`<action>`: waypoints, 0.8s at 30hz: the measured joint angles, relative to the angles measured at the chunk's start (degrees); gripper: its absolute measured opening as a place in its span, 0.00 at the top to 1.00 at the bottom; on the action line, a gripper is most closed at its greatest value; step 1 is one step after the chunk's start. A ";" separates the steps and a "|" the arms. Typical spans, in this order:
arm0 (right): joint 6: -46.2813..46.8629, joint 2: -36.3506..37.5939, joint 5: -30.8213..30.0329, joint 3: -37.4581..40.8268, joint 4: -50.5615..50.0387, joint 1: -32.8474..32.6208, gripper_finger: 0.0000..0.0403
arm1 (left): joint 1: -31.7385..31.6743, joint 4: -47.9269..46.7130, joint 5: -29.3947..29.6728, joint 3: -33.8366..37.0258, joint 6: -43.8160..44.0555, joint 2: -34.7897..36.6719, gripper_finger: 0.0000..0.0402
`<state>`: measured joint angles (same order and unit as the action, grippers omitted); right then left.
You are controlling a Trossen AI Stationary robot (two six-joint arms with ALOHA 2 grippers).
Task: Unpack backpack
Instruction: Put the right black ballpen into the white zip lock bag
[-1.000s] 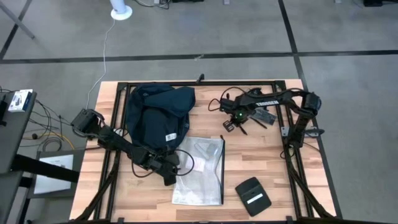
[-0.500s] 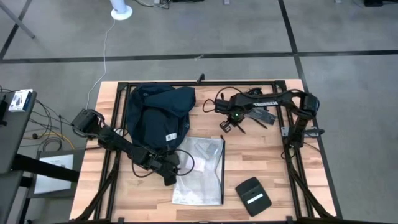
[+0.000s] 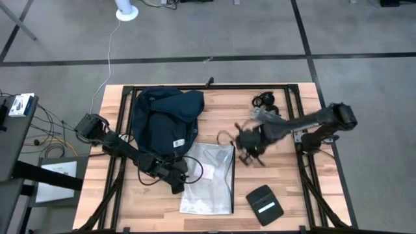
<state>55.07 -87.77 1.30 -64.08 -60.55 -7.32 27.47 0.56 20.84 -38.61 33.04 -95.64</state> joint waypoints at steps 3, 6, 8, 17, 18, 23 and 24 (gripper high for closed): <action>6.03 -1.46 3.65 0.10 4.48 -7.50 0.98 | -0.07 0.00 0.41 0.00 -0.49 0.00 0.62; 9.24 -4.66 6.61 0.11 11.90 -12.08 0.98 | -0.07 0.00 0.44 0.00 -0.55 0.00 0.62; 10.28 -6.54 7.54 0.12 16.83 -12.83 0.98 | -0.07 0.06 0.48 0.00 -0.77 0.00 0.62; 9.01 -13.86 9.36 0.14 30.32 -11.66 0.98 | -0.07 0.26 0.45 0.00 -1.69 0.04 0.62; 8.94 -13.88 9.33 0.14 31.43 -11.49 0.98 | -0.07 0.26 0.44 0.00 -1.50 0.04 0.62; 7.84 -13.90 5.85 0.14 37.69 -10.87 0.98 | -0.07 0.29 0.46 0.01 -0.82 0.05 0.62; 7.35 -13.92 5.21 0.14 39.46 -10.77 0.98 | -0.07 0.31 0.46 0.02 -0.68 0.07 0.62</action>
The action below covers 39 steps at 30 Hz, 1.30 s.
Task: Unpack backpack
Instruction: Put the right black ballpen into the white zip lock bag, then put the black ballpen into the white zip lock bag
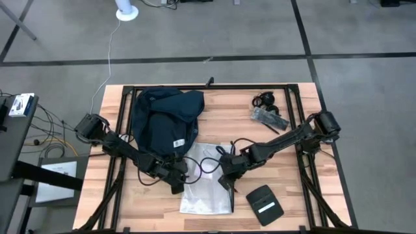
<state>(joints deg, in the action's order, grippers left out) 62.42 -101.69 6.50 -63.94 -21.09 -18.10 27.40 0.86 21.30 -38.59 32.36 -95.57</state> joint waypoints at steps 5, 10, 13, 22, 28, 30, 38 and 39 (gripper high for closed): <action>-3.24 -0.02 -6.15 0.00 6.99 0.59 0.98 | 0.00 0.21 -0.01 0.02 0.08 0.00 0.62; -6.95 -0.04 -8.58 0.00 15.80 1.26 0.98 | -0.01 0.35 -0.02 0.02 1.05 0.00 0.62; -7.27 -0.04 -9.09 -0.02 19.95 1.64 0.96 | -0.02 0.37 0.00 0.02 1.21 0.00 0.62; -6.37 -0.04 -8.17 -0.04 19.87 2.12 0.62 | -0.02 0.37 0.00 0.02 1.15 0.00 0.62; -6.37 0.15 -4.33 -0.04 19.09 2.48 0.42 | -0.02 0.37 0.11 0.02 1.11 0.00 0.62; -6.37 1.12 -0.59 -0.04 16.45 2.77 0.41 | 0.00 0.37 0.17 0.02 1.11 0.00 0.62; -5.92 11.82 3.89 -0.07 -10.27 1.84 0.46 | 0.00 0.26 0.19 0.00 1.11 0.02 0.62; -5.26 13.34 3.77 -0.07 -14.40 1.64 0.47 | 0.00 0.26 0.19 0.00 1.11 0.02 0.62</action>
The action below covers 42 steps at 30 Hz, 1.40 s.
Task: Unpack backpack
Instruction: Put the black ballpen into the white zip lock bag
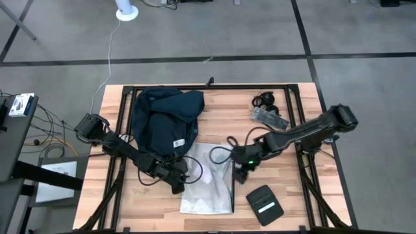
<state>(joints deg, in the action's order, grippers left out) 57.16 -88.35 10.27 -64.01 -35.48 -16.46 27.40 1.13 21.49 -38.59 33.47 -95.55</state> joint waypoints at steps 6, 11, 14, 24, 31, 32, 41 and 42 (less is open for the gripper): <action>1.26 5.34 -7.09 0.00 -24.58 0.37 0.50 | 0.00 -0.07 0.01 -0.02 -0.01 0.00 0.62; -0.52 5.96 -8.80 2.27 -36.18 9.26 0.50 | 0.00 -0.11 0.01 -0.02 -0.05 0.00 0.62; -5.01 5.73 -8.82 5.71 -34.71 17.04 0.49 | 0.00 -0.10 0.03 -0.02 -0.63 0.02 0.62; -10.47 5.43 -9.30 18.38 -21.55 41.96 0.49 | 0.27 -0.15 -0.34 -0.02 -0.02 0.02 0.62; -16.91 5.43 -11.07 21.66 -14.74 48.32 0.49 | 0.28 -0.15 -0.43 -0.02 -0.71 0.02 0.62; -17.16 5.43 -11.78 21.92 -13.99 48.83 0.49 | 0.28 -0.15 -0.44 -0.02 -0.74 0.02 0.62; -18.88 5.43 -15.77 24.07 -12.07 50.15 0.49 | 0.28 -0.15 -0.54 -0.02 -0.85 0.02 0.62; -18.97 5.43 -15.45 24.55 -11.91 50.15 0.49 | 0.28 -0.15 -0.54 -0.02 -0.87 0.02 0.62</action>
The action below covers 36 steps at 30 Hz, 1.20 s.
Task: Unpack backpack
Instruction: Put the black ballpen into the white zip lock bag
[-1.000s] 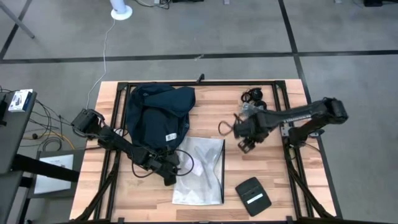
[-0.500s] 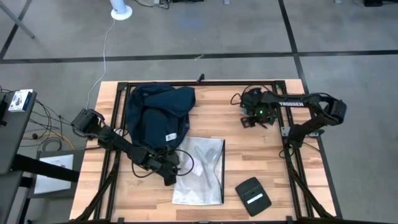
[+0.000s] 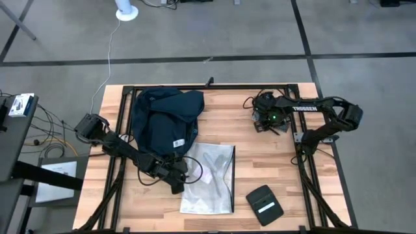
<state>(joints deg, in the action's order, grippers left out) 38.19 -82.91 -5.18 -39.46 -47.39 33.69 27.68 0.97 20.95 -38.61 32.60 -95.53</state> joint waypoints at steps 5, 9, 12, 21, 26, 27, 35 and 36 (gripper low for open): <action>-0.66 0.17 1.38 1.59 0.57 -1.27 0.52 | 0.00 0.00 -0.08 0.00 0.01 0.00 0.62; -0.61 0.15 1.03 1.85 0.48 -4.50 0.62 | 0.00 0.00 -0.11 0.00 0.04 0.00 0.62; 0.27 0.14 1.03 1.87 0.45 -7.37 0.73 | 0.02 0.02 -0.11 0.00 0.04 0.00 0.62; 3.35 0.11 1.12 1.83 -0.29 -13.30 0.97 | 0.02 0.04 -0.13 0.00 0.48 0.00 0.62; 4.90 -0.15 3.91 -0.84 -3.03 -16.37 0.97 | 0.02 0.04 -0.15 0.00 0.50 0.00 0.62; 4.92 -0.15 3.98 -1.86 -3.64 -16.95 0.97 | 0.02 0.05 -0.13 0.00 0.51 0.00 0.62; 7.31 -0.09 7.61 -8.95 -9.53 -22.97 0.99 | -0.17 0.01 -0.40 0.00 0.50 0.15 0.62; 7.96 -0.09 8.98 -9.50 -9.65 -24.44 0.99 | -0.17 0.00 -0.39 0.00 0.56 0.15 0.62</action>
<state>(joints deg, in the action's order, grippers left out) 46.15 -83.00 3.80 -48.95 -57.03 9.25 27.51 0.97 20.56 -38.61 33.16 -95.37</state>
